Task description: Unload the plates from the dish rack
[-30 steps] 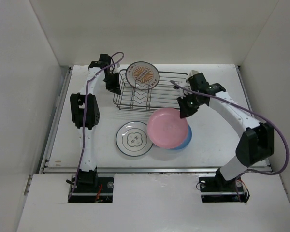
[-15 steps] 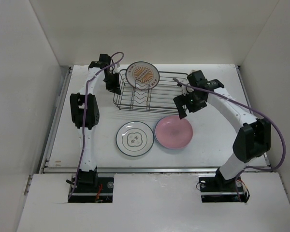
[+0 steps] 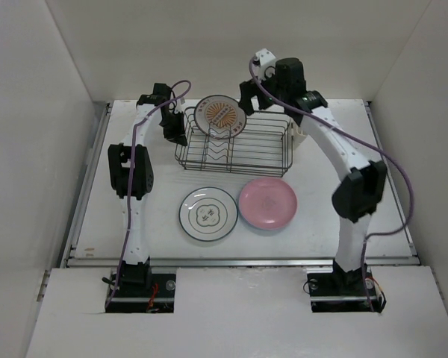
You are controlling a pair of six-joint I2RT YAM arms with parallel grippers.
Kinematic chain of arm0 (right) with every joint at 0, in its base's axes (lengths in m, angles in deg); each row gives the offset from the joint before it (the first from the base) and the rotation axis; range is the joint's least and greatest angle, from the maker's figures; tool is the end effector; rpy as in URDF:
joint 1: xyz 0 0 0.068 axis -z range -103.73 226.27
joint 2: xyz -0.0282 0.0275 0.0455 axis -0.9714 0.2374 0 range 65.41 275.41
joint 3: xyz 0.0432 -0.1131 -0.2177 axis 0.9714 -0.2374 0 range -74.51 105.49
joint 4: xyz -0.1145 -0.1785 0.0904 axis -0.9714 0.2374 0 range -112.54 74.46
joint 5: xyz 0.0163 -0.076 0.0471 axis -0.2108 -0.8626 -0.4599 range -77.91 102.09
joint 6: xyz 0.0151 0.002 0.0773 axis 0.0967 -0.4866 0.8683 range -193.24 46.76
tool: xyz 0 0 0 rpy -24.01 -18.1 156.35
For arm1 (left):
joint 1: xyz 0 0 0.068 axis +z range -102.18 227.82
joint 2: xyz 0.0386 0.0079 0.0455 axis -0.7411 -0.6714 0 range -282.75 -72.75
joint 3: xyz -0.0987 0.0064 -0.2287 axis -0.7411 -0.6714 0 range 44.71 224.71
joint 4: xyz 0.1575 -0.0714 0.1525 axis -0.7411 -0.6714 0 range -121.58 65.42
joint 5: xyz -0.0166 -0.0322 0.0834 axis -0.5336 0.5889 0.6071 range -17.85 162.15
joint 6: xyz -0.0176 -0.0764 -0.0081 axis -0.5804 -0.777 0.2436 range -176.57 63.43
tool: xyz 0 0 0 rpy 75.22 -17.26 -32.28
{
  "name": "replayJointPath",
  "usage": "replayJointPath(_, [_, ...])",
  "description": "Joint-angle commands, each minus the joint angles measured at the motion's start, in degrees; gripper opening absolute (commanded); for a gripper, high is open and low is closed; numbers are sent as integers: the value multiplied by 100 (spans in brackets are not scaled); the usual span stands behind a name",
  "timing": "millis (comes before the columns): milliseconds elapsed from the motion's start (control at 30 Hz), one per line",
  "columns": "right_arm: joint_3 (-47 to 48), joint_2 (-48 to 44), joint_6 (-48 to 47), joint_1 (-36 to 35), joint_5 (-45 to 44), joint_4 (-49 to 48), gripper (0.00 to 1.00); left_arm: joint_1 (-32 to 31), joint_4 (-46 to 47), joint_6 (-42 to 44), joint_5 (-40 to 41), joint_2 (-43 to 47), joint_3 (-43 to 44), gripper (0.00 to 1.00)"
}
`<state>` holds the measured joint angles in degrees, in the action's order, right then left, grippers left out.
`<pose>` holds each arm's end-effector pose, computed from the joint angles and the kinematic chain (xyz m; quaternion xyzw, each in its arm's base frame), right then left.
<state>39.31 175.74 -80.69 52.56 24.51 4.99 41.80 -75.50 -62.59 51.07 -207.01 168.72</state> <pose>0.3958 0.1897 0.3537 -0.2806 0.7875 0.1664 0.5229 0.4672 -0.0738 0.1863 0.0456 0.9522 -0.2018 0.2248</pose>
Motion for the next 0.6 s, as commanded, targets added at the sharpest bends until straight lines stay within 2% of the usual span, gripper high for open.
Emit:
replayJointPath(0, [1113, 1512, -38, -3, 514, -582, 100, 110, 108, -496, 87, -198, -148, 0])
replayJointPath(67, [1423, 1965, 84, -3, 594, -1149, 100, 110, 108, -496, 139, -197, -149, 0])
replayJointPath(200, [1485, 2564, 928, -3, -38, -2301, 99, 57, 108, -426, 271, -197, -149, 0])
replayJointPath(267, [1564, 2679, 929, -3, 285, -2515, 77, 57, 108, -365, 341, -197, -149, 0])
replayJointPath(300, [1564, 2679, 929, -3, 426, -2637, 60, 57, 108, -365, 341, -197, -149, 0])
replayJointPath(333, [1616, 2679, 981, -3, 488, -2639, 24, 57, 108, -365, 341, -197, -149, 0])
replayJointPath(367, [1617, 2592, 982, -3, 489, -2639, 12, 57, 108, -365, 341, -197, -149, 0])
replayJointPath(400, [1547, 2504, 982, -3, 376, -2639, 4, 57, 108, -365, 341, -197, -149, 0])
replayJointPath(433, [1338, 2390, 912, -3, 218, -2760, 0, 57, 108, -365, 341, -197, -201, 0])
replayJointPath(567, [688, 1591, 587, -3, -186, -3191, 0, 5, 160, -470, 289, -197, -315, 0])
